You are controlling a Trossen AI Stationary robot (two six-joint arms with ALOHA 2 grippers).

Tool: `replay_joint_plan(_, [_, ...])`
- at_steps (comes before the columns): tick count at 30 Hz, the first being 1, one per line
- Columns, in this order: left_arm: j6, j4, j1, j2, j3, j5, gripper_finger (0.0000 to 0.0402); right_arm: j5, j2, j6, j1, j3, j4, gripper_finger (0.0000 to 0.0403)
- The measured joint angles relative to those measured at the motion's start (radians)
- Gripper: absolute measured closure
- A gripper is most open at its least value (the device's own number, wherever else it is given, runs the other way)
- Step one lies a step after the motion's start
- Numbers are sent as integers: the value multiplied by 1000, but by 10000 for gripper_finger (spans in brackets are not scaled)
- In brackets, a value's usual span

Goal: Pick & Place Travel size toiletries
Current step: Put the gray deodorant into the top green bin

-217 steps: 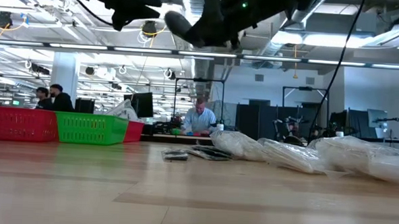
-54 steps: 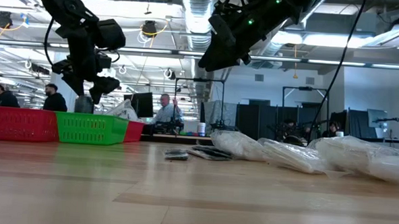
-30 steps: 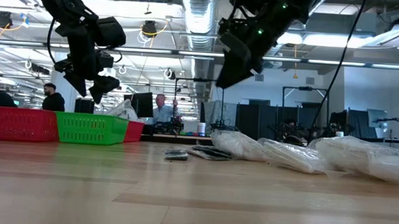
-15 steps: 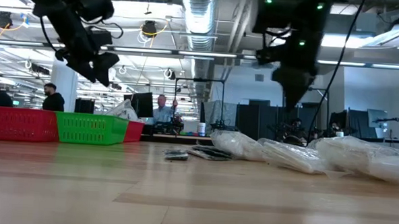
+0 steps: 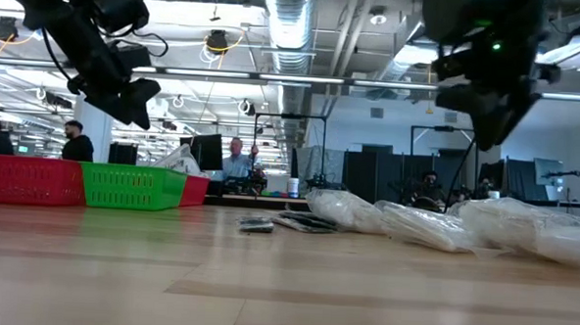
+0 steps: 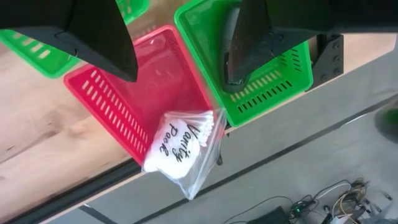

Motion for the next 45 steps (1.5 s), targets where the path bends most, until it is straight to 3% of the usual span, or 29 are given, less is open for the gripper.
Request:
replay_joint_plan(9, [2, 12, -2, 0, -8, 0, 156, -20, -240, 197, 57, -235, 230, 315])
replay_joint_plan(15, [2, 28, -2, 0, -8, -1, 156, -25, -274, 264, 48, -320, 296, 317])
replay_joint_plan(19, [2, 36, -2, 0, -8, 0, 156, -50, -272, 257, 37, -347, 321, 295])
replay_joint_plan(24, [2, 44, -2, 1, -8, 0, 156, -59, -272, 255, 18, -368, 382, 237])
replay_joint_plan(33, [2, 51, -2, 1, -7, 0, 156, -72, -156, 251, -20, -369, 416, 147])
replay_joint_plan(45, [2, 60, -2, 1, -7, 0, 156, -142, 65, 243, -68, -363, 516, 143])
